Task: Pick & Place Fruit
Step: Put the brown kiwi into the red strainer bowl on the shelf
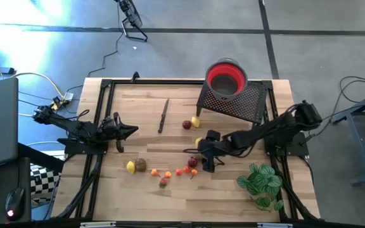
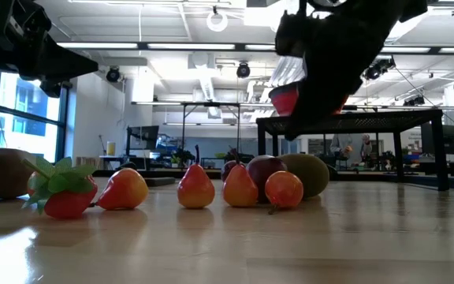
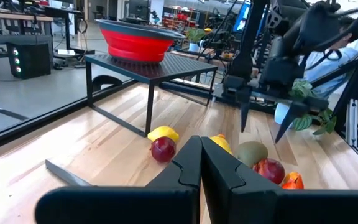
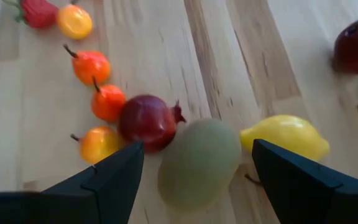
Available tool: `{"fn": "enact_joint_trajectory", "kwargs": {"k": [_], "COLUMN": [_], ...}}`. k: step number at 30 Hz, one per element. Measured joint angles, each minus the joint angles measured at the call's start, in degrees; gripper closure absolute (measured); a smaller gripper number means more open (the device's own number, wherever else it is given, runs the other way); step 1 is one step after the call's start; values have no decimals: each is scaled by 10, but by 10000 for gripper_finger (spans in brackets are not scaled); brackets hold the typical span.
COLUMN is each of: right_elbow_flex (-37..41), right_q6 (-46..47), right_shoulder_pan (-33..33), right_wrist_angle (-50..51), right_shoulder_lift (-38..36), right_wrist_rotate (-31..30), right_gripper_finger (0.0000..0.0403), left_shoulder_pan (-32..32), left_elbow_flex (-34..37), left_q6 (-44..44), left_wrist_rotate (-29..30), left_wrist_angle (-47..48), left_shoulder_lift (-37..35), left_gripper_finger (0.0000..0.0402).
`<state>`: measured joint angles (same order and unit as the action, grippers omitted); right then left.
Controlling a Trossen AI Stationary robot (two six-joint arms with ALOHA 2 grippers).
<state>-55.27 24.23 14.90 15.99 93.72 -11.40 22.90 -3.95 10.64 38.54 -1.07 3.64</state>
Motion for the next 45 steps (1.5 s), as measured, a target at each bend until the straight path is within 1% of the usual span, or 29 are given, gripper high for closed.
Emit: {"fn": "enact_joint_trajectory", "kwargs": {"k": [7, 17, 22, 24, 33, 45], "right_elbow_flex": [0, 0, 0, -1, 0, -1], "right_q6": [2, 15, 15, 15, 17, 17], "right_shoulder_pan": [0, 0, 0, 0, 0, 0], "right_wrist_angle": [0, 0, 4, -9, -10, -20], "right_shoulder_lift": [21, 23, 36, 44, 55, 69], "right_wrist_rotate": [-2, -5, -4, -5, 9, 9], "right_gripper_finger": [109, 109, 109, 109, 109, 109], "left_shoulder_pan": [0, 0, 0, 0, 0, 0], "left_elbow_flex": [0, 0, 0, 0, 0, 0], "left_q6": [1, 2, 2, 2, 2, 2], "left_wrist_rotate": [0, 0, 0, 0, 0, 0], "left_wrist_angle": [0, 3, 14, 13, 15, 17], "left_shoulder_lift": [0, 0, 0, 0, 0, 0], "left_gripper_finger": [402, 402, 402, 402, 402, 402]}}
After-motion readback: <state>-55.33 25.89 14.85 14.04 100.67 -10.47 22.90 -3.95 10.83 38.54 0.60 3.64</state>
